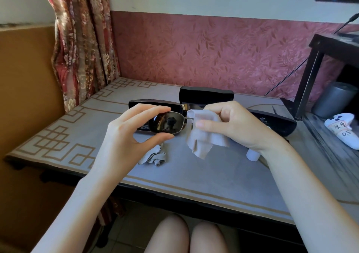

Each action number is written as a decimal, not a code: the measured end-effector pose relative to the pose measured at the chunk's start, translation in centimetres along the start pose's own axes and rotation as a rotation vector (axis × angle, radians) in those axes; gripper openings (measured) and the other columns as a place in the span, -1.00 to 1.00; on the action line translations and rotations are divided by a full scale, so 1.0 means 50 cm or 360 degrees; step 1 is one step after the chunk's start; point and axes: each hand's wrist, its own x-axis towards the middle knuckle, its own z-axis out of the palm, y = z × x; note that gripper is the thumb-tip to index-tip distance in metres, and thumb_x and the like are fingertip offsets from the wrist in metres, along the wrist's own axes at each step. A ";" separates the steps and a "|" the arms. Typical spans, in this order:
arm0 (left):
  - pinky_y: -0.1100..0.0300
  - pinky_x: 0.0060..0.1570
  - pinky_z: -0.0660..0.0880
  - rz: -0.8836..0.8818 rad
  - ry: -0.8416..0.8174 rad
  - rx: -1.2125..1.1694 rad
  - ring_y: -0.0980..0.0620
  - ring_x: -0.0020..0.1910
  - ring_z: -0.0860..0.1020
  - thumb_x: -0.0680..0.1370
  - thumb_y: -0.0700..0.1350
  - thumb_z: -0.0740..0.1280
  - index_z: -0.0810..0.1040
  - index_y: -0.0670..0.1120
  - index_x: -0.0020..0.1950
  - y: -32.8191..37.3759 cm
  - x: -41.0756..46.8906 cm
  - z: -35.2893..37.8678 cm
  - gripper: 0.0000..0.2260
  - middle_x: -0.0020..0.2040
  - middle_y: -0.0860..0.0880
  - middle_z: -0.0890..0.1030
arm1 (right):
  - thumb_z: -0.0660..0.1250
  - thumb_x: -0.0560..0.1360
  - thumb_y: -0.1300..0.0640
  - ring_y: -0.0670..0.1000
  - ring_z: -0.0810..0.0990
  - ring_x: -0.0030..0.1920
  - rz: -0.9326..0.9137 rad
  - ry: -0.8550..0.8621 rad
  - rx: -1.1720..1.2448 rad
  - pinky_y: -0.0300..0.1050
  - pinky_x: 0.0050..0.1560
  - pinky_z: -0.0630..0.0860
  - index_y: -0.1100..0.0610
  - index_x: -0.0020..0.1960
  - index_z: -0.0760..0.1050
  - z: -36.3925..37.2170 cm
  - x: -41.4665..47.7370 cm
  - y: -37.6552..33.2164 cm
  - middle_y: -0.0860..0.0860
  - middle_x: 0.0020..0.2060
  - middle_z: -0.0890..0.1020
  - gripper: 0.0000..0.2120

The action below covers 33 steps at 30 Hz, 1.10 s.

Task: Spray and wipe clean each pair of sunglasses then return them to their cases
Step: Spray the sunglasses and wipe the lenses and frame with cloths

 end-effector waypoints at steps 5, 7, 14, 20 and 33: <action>0.49 0.18 0.34 0.0047 -0.0029 0.0009 0.23 0.11 0.51 0.39 -0.06 0.47 0.58 -0.11 0.21 0.001 0.003 0.002 -0.59 0.10 0.04 0.59 | 0.48 0.42 0.18 -0.17 0.42 -0.46 -0.0035 0.0064 -0.0039 -0.36 -0.39 0.31 0.09 -0.41 0.48 0.004 0.005 -0.005 -0.16 -0.53 0.48 -0.72; 0.49 0.17 0.34 0.0041 -0.0025 0.0001 0.27 0.10 0.50 0.39 -0.06 0.47 0.58 -0.11 0.22 0.001 0.003 0.001 -0.59 0.09 0.05 0.59 | 0.45 0.45 0.13 -0.18 0.36 -0.50 -0.0067 0.0118 -0.0052 -0.38 -0.42 0.27 0.14 -0.44 0.44 0.007 0.006 -0.012 -0.14 -0.56 0.43 -0.66; 0.47 0.16 0.35 -0.0013 -0.0020 -0.0028 0.29 0.10 0.49 0.40 -0.03 0.48 0.59 -0.09 0.23 -0.001 0.006 -0.001 -0.58 0.08 0.04 0.60 | 0.19 0.62 0.06 -0.12 0.50 -0.38 -0.0047 0.0041 -0.0086 -0.22 -0.17 0.40 0.16 -0.32 0.53 -0.001 -0.003 -0.018 -0.10 -0.53 0.58 -0.62; 0.39 0.15 0.42 -0.0060 0.0026 -0.0080 0.30 0.08 0.50 0.40 -0.01 0.48 0.57 -0.04 0.22 -0.008 0.008 -0.009 -0.59 0.06 0.12 0.57 | 0.16 0.64 0.19 -0.24 0.43 -0.37 -0.0055 0.0045 -0.0029 -0.38 -0.21 0.34 0.16 -0.22 0.51 -0.035 -0.017 -0.001 -0.24 -0.46 0.48 -0.71; 0.41 0.18 0.40 -0.0049 0.0020 -0.0098 0.30 0.12 0.51 0.39 0.09 0.46 0.57 0.00 0.21 -0.007 0.003 -0.005 -0.58 0.09 0.17 0.57 | 0.56 0.31 0.26 -0.07 0.63 -0.19 0.0048 -0.0071 0.0069 -0.27 -0.15 0.55 0.15 -0.05 0.60 -0.033 -0.023 0.016 0.01 -0.22 0.68 -0.75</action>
